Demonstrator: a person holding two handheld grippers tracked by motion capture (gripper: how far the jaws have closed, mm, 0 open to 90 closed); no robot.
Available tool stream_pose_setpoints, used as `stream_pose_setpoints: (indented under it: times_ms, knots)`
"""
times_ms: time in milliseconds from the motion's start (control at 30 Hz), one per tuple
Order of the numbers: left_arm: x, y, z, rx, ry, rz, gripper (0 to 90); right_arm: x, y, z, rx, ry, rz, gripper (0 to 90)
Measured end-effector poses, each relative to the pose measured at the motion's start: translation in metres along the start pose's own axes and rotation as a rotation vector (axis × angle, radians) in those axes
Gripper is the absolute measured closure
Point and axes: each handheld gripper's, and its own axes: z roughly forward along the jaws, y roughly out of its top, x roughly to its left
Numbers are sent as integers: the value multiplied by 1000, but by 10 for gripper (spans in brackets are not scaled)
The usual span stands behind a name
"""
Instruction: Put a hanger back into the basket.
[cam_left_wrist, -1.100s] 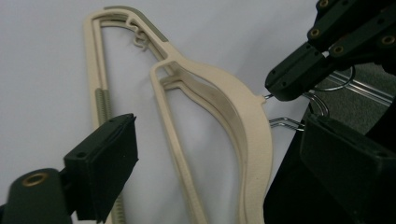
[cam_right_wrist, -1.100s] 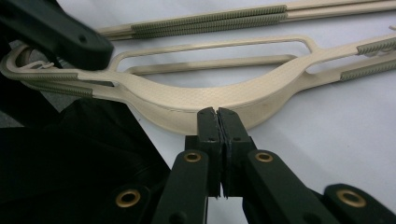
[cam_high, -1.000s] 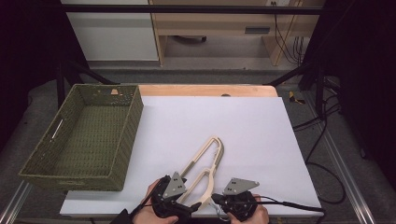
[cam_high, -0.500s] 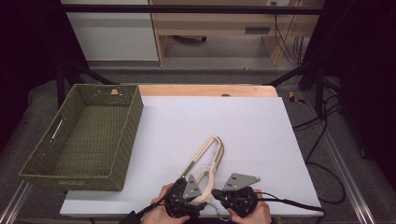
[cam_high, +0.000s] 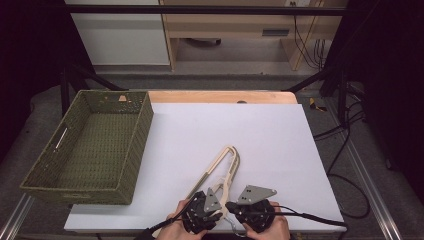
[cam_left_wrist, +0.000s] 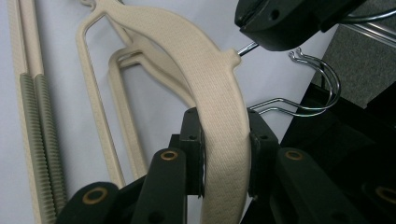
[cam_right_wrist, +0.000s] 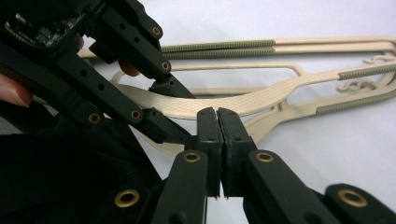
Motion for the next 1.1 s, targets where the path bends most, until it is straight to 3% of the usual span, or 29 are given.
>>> stream_pose_setpoints:
  times_ms: [167, 300, 433, 567, 633, 667, 700, 733, 767, 867, 1100]
  knots:
    - [2, 0, -3, -1, 11, -1, 728, 0, 2, -6, -26, 13, -10, 832]
    - [4, -1, -6, -11, 18, -35, 731, -9, 8, -33, -176, 7, 22, 733]
    - [5, 0, -10, -16, 15, -55, 733, -26, 4, -57, -298, -88, 70, 608]
    - [6, 0, -18, -33, 15, -77, 738, -47, -6, -69, -365, -165, 124, 500]
    - [8, 0, -23, -45, 11, -93, 740, -51, -8, -70, -373, -186, 141, 460]
    - [10, 0, -28, -53, 11, -109, 741, -61, -14, -69, -393, -213, 171, 414]
    - [10, 0, -28, -53, 11, -109, 743, -61, -14, -69, -393, -213, 171, 414]
    - [12, -1, -33, -65, 14, -125, 745, -69, -21, -64, -395, -202, 217, 380]
    - [12, -1, -33, -65, 14, -125, 747, -69, -21, -64, -395, -202, 217, 380]
    - [17, -1, -44, -83, 40, -144, 754, -83, -32, -50, -360, -193, 261, 330]
    - [25, -3, -60, -97, 86, -173, 778, -91, -41, -37, -311, -181, 268, 283]
